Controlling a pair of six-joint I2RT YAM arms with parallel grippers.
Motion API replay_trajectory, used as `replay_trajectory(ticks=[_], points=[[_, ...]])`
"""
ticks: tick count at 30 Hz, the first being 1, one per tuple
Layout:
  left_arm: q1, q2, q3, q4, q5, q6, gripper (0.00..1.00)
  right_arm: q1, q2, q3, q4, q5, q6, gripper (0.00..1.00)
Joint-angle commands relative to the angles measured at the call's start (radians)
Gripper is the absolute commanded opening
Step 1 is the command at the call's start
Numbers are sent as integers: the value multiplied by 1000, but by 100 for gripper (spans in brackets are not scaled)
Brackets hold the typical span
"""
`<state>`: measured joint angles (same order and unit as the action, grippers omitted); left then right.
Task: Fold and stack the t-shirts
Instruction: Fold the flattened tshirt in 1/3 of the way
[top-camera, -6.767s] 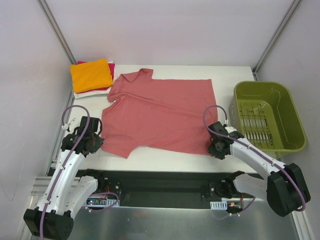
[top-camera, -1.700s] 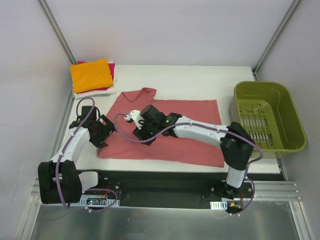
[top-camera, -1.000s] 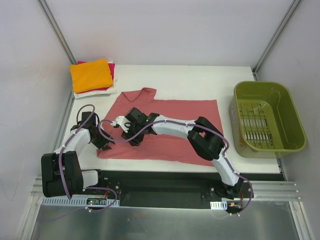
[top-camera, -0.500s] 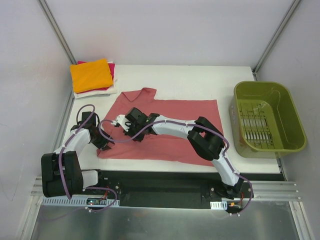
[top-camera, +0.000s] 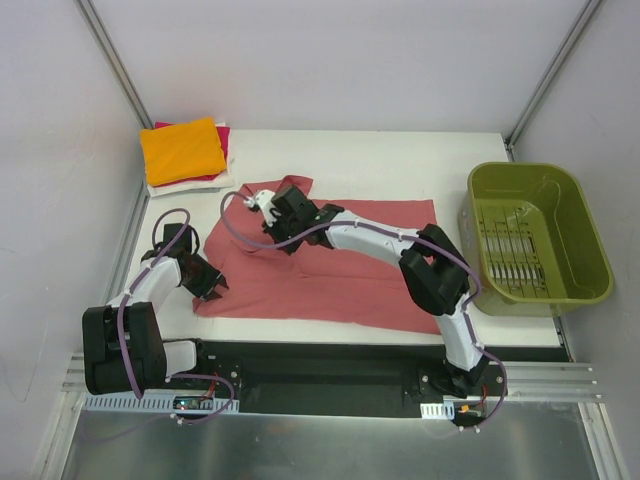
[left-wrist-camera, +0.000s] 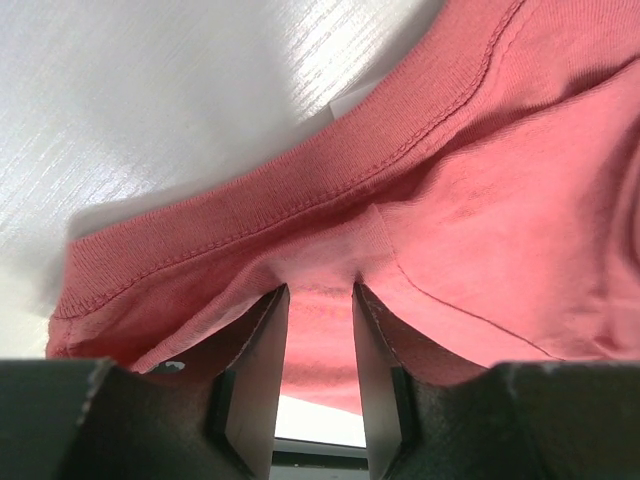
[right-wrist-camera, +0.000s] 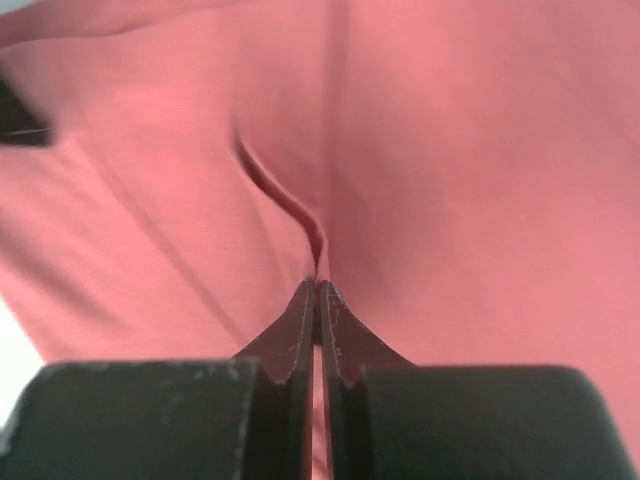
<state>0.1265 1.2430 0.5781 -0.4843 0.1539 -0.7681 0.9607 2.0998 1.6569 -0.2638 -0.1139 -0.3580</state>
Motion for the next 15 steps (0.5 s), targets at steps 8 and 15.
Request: replay_trajectory(ticks=[8,15], points=[[13,-14,-9,-34,-51,18,35,-148,57,121,-77,63,125,2],[15,-37,-3,-39,-24,13,42,-154,-18,101,-132,108,137,72]])
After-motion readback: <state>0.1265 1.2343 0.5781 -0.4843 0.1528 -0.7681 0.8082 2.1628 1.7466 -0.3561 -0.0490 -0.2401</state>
